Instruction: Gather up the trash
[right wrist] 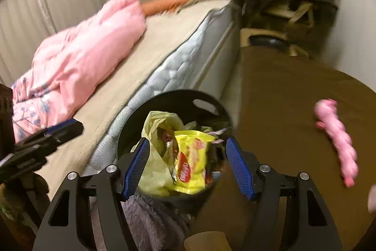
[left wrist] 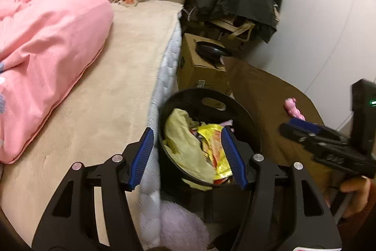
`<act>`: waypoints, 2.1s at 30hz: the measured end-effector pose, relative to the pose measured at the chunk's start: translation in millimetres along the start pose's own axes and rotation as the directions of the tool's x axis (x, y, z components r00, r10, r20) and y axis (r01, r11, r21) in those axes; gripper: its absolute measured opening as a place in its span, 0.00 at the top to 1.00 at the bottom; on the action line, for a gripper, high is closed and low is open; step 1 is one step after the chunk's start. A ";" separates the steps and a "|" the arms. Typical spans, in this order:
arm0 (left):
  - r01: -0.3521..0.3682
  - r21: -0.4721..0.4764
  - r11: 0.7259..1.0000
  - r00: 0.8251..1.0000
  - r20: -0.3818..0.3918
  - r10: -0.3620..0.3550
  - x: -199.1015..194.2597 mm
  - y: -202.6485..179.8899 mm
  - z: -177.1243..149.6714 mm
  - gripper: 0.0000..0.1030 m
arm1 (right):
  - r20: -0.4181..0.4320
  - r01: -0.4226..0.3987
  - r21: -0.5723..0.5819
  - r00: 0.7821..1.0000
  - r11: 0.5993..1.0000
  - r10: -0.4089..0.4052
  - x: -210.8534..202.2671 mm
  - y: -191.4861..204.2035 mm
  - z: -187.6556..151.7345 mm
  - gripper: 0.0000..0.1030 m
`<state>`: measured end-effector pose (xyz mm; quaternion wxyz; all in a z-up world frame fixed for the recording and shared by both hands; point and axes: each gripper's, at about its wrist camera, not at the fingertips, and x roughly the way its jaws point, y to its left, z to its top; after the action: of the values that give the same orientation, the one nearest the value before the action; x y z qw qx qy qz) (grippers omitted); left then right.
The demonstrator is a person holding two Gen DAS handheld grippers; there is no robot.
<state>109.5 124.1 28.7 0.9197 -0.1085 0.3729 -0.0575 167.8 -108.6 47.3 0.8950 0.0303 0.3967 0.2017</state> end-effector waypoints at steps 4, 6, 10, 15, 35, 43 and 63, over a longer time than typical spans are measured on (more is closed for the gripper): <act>0.026 0.079 0.997 0.999 0.022 -0.028 -11.8 -33.8 -19.4 0.45 | 0.072 0.102 0.013 0.992 0.995 -0.102 -50.1 -1.6 -28.5 0.38; 0.032 0.118 0.993 0.999 0.025 -0.035 -18.5 -54.9 -30.9 0.45 | 0.074 0.156 0.060 0.984 0.986 -0.160 -71.3 -4.6 -46.7 0.39; 0.027 0.152 0.988 0.999 0.031 -0.033 -34.0 -83.0 -48.6 0.45 | 0.099 0.207 0.109 0.971 0.972 -0.218 -102.3 -9.3 -81.4 0.39; -0.011 0.183 0.983 0.999 0.043 0.003 -49.8 -103.1 -64.4 0.45 | 0.108 0.256 0.142 0.956 0.956 -0.272 -125.6 -14.1 -114.6 0.39; -0.015 0.240 0.971 1.000 -0.020 0.020 -53.9 -116.6 -84.5 0.45 | 0.106 0.294 0.156 0.944 0.943 -0.312 -144.6 -14.9 -130.5 0.39; -0.024 0.238 0.971 1.000 -0.006 0.027 -56.3 -116.2 -82.8 0.45 | 0.106 0.296 0.163 0.943 0.941 -0.314 -144.9 -17.6 -129.8 0.39; -0.024 0.245 0.969 1.000 -0.007 0.026 -56.5 -116.3 -83.2 0.45 | 0.107 0.294 0.165 0.944 0.941 -0.313 -144.7 -16.9 -130.3 0.39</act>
<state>8.1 8.8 36.9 0.9248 0.0109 0.3690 -0.0920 -8.0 -193.6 55.6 0.9349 0.0479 0.3506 0.0287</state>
